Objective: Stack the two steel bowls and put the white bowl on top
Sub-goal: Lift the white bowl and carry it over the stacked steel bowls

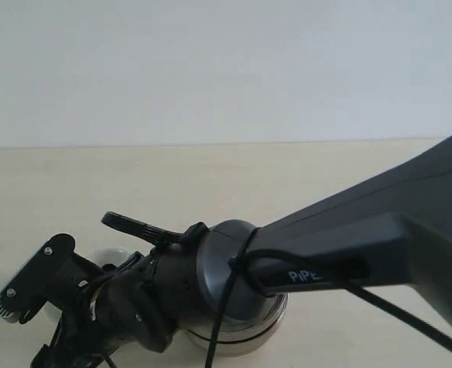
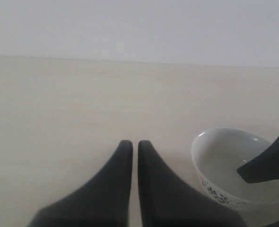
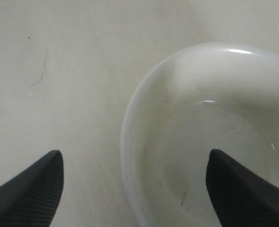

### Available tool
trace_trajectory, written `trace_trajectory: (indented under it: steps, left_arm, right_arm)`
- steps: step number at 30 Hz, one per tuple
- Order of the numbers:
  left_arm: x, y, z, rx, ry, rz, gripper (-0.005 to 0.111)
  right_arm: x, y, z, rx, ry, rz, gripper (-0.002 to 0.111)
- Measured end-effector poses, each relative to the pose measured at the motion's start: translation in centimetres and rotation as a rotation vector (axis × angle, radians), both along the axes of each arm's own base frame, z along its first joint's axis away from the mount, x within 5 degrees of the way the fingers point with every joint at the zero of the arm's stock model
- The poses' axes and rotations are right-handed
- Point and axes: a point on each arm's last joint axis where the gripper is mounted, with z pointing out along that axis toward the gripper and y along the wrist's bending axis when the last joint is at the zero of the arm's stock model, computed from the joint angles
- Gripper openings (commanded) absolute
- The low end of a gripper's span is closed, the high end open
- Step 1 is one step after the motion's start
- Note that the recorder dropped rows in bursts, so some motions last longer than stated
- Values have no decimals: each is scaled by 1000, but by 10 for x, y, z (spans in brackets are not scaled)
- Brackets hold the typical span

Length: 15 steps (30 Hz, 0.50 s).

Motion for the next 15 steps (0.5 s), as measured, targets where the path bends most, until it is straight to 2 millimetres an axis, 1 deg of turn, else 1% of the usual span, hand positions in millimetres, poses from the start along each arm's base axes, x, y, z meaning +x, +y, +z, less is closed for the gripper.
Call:
trace_trajectory:
  steps: [4,5,6,7,10,11,13,14,15]
  left_arm:
    - [0,0,0,0,0,0,4]
    - [0,0,0,0,0,0,4]
    - [0,0,0,0,0,0,4]
    - [0,0,0,0,0,0,4]
    - [0,0,0,0,0,0,4]
    - [0,0,0,0,0,0,4]
    - [0,0,0,0,0,0,4]
    - [0,0,0,0,0,0,4]
    - [0,0,0,0,0,0,4]
  right_arm:
    - [0,0,-8,-14,6,1,74]
    - [0,0,-9,-17,4,3,73]
    - [0,0,-9,-18,3,5,69]
    - [0,0,-9,-18,3,5,63]
    - [0,0,-9,-15,1,5,37]
    - [0,0,-9,-16,0,6,24]
    - [1,1,-9,-14,-7,10,5]
    - [1,1,-9,-16,-12,16,0]
    - [1,1,-8,-17,-21,24,0]
